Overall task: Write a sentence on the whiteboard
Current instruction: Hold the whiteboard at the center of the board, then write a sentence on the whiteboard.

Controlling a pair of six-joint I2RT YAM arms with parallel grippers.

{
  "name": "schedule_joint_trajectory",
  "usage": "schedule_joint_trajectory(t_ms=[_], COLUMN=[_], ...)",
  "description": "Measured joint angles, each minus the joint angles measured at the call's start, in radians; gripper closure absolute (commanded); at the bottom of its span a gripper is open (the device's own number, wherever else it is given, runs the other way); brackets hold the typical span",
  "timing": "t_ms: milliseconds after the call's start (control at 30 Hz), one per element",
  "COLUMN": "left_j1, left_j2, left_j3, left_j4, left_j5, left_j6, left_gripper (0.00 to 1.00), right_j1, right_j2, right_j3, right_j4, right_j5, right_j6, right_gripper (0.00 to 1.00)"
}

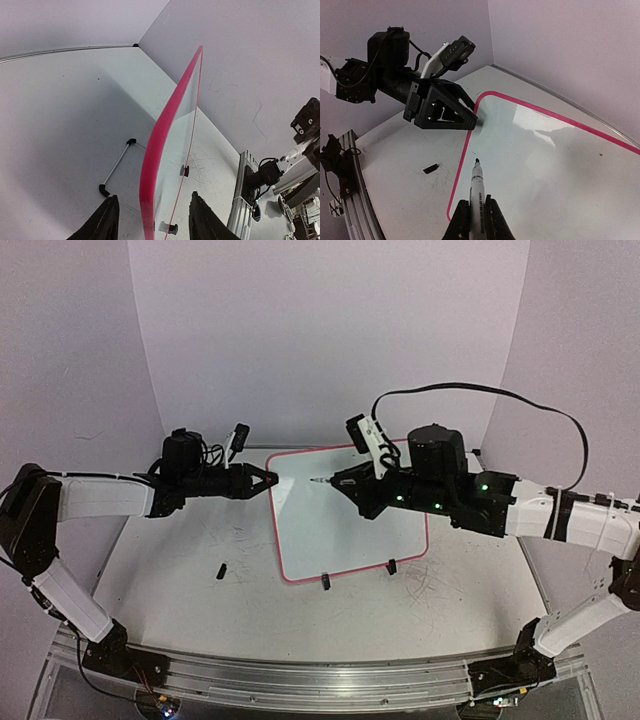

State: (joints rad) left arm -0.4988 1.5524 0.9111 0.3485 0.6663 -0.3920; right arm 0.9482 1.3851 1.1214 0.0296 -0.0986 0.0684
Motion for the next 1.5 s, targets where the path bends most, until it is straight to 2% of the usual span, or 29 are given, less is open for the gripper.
schedule_joint_trajectory(t_ms=[400, 700, 933, 1500], left_j1=[-0.025, -0.024, -0.024, -0.025], left_j2=[0.026, 0.026, 0.026, 0.024], left_j3=[-0.009, -0.023, -0.037, -0.042], left_j4=[0.009, 0.018, 0.024, 0.045], left_j5=[0.041, 0.040, 0.048, 0.092], left_j6=[0.050, 0.103, 0.135, 0.132], left_gripper=[0.73, 0.84, 0.94, 1.00], right_j1=[0.127, 0.144, 0.144, 0.147], right_j2=[0.184, 0.258, 0.267, 0.319], right_j3=[0.040, 0.051, 0.051, 0.065], right_j4=[0.034, 0.100, 0.151, 0.195], right_j5=[0.065, 0.186, 0.222, 0.251], right_j6=[-0.114, -0.149, -0.159, -0.173], right_gripper=[1.00, 1.00, 1.00, 1.00])
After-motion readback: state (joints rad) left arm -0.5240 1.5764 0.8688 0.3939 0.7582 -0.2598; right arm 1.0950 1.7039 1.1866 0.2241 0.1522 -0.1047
